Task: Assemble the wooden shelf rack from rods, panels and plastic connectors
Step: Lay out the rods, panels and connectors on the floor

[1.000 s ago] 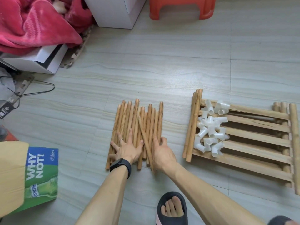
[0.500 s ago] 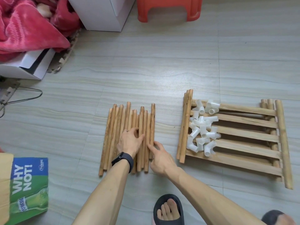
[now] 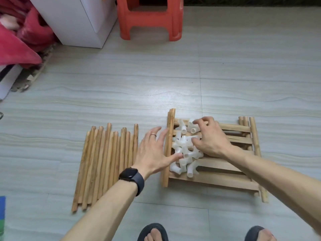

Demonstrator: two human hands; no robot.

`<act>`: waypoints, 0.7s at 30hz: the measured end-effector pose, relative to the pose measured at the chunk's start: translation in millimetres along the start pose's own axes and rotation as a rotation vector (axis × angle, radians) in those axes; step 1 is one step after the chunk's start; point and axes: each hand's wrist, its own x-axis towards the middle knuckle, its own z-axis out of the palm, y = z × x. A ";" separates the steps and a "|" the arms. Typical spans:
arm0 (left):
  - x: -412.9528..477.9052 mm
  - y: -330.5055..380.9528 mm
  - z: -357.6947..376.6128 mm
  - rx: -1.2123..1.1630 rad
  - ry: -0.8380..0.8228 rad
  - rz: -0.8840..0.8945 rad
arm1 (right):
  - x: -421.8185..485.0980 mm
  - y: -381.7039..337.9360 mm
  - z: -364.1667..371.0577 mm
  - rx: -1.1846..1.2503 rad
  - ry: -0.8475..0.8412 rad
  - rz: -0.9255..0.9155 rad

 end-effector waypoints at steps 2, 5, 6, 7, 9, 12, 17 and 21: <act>5.6 20.2 10.2 0.165 -0.119 0.141 | 13.8 17.1 -9.0 0.016 -0.139 0.084; 15.1 34.3 28.0 0.374 -0.202 0.215 | 30.6 20.1 -5.2 0.010 -0.249 0.049; 18.0 36.5 32.7 0.383 -0.206 0.183 | 35.9 16.7 -1.1 0.009 -0.237 0.018; 20.5 38.3 36.6 0.359 -0.204 0.131 | 41.2 12.5 2.8 0.011 -0.217 0.001; 22.4 39.3 44.1 0.318 -0.189 0.053 | 51.0 5.5 8.8 -0.031 -0.226 -0.001; 20.4 36.4 50.4 0.326 -0.157 0.058 | 58.9 4.6 13.4 -0.213 -0.257 -0.038; 26.0 43.7 49.8 0.284 -0.137 0.073 | 49.1 31.9 12.1 -0.265 -0.160 -0.070; 34.3 57.3 51.6 0.239 -0.114 0.037 | 31.1 61.0 16.5 -0.182 -0.125 -0.080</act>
